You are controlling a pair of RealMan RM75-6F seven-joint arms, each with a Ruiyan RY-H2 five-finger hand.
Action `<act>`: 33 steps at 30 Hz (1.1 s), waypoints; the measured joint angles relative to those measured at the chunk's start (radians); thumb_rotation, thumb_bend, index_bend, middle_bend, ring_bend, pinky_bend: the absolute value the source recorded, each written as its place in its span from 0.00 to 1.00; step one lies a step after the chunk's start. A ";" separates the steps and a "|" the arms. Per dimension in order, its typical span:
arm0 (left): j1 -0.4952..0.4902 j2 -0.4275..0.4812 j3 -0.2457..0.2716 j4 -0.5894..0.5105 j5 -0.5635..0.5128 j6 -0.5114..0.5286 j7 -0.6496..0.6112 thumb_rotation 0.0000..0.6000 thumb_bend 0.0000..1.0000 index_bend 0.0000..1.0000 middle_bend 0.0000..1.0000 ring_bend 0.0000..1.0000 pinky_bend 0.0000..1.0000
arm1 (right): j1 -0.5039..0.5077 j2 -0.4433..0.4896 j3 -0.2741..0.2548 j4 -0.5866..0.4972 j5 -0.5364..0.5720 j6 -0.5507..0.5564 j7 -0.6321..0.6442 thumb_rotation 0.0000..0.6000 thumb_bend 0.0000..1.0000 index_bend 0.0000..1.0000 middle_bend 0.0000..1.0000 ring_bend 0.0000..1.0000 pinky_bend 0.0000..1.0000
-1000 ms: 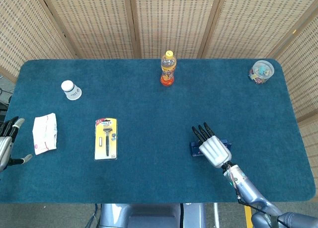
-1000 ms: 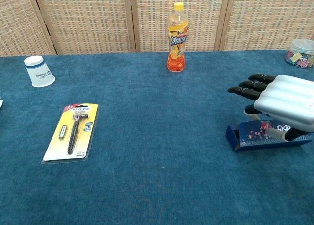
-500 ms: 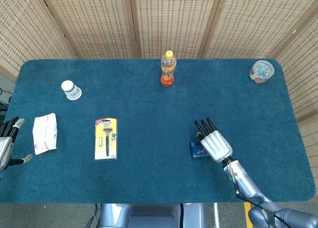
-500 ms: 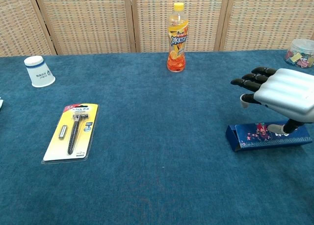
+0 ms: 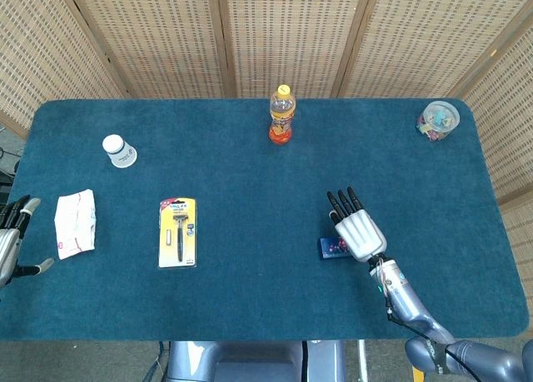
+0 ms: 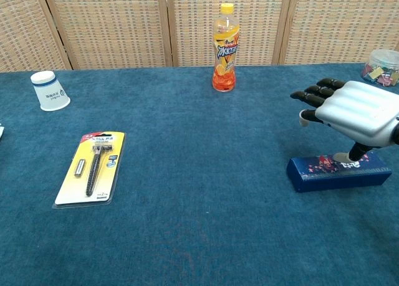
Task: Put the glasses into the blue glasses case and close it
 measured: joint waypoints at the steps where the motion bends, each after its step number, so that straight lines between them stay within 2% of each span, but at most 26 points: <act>1: 0.000 0.000 0.000 0.000 0.000 0.000 0.000 1.00 0.00 0.00 0.00 0.00 0.00 | -0.001 0.006 0.003 -0.012 0.000 0.005 0.011 1.00 0.26 0.24 0.00 0.00 0.05; 4: 0.000 0.000 0.000 -0.001 0.001 0.000 0.001 1.00 0.00 0.00 0.00 0.00 0.00 | -0.001 0.036 0.013 -0.054 0.003 0.009 0.048 1.00 0.24 0.13 0.00 0.00 0.05; 7: 0.000 0.000 0.001 -0.001 0.000 0.000 0.003 1.00 0.00 0.00 0.00 0.00 0.00 | 0.002 0.083 0.020 -0.111 0.019 -0.009 0.092 1.00 0.07 0.02 0.00 0.00 0.04; 9: -0.001 -0.001 0.001 -0.002 0.001 0.000 0.006 1.00 0.00 0.00 0.00 0.00 0.00 | 0.008 0.126 0.021 -0.150 0.037 -0.046 0.121 1.00 0.00 0.00 0.00 0.00 0.02; 16: -0.001 -0.003 0.003 -0.005 0.002 0.001 0.015 1.00 0.00 0.00 0.00 0.00 0.00 | 0.072 0.290 0.001 -0.246 0.098 -0.320 0.288 1.00 0.00 0.00 0.00 0.00 0.00; 19: -0.002 -0.004 0.003 -0.004 -0.001 -0.002 0.017 1.00 0.00 0.00 0.00 0.00 0.00 | 0.101 0.296 -0.021 -0.223 0.113 -0.378 0.327 1.00 0.00 0.00 0.00 0.00 0.00; 22: -0.004 -0.004 0.002 -0.003 -0.004 -0.005 0.016 1.00 0.00 0.00 0.00 0.00 0.00 | 0.115 0.268 -0.034 -0.180 0.127 -0.383 0.321 1.00 0.00 0.00 0.01 0.00 0.00; 24: -0.005 -0.004 0.001 -0.002 -0.007 -0.007 0.015 1.00 0.00 0.00 0.00 0.00 0.00 | 0.120 0.246 -0.038 -0.156 0.130 -0.375 0.315 1.00 0.00 0.03 0.05 0.00 0.00; 27: -0.006 -0.003 0.000 -0.001 -0.008 -0.009 0.012 1.00 0.00 0.00 0.00 0.00 0.00 | 0.123 0.209 -0.042 -0.118 0.128 -0.347 0.312 1.00 0.00 0.18 0.20 0.00 0.01; 29: -0.006 -0.002 0.000 -0.001 -0.009 -0.010 0.011 1.00 0.00 0.00 0.00 0.00 0.00 | 0.123 0.187 -0.045 -0.093 0.121 -0.330 0.318 1.00 0.00 0.31 0.33 0.04 0.03; 33: -0.006 -0.002 0.000 -0.001 -0.008 -0.010 0.010 1.00 0.00 0.00 0.00 0.00 0.00 | 0.121 0.160 -0.052 -0.058 0.094 -0.308 0.354 1.00 0.02 0.47 0.49 0.15 0.06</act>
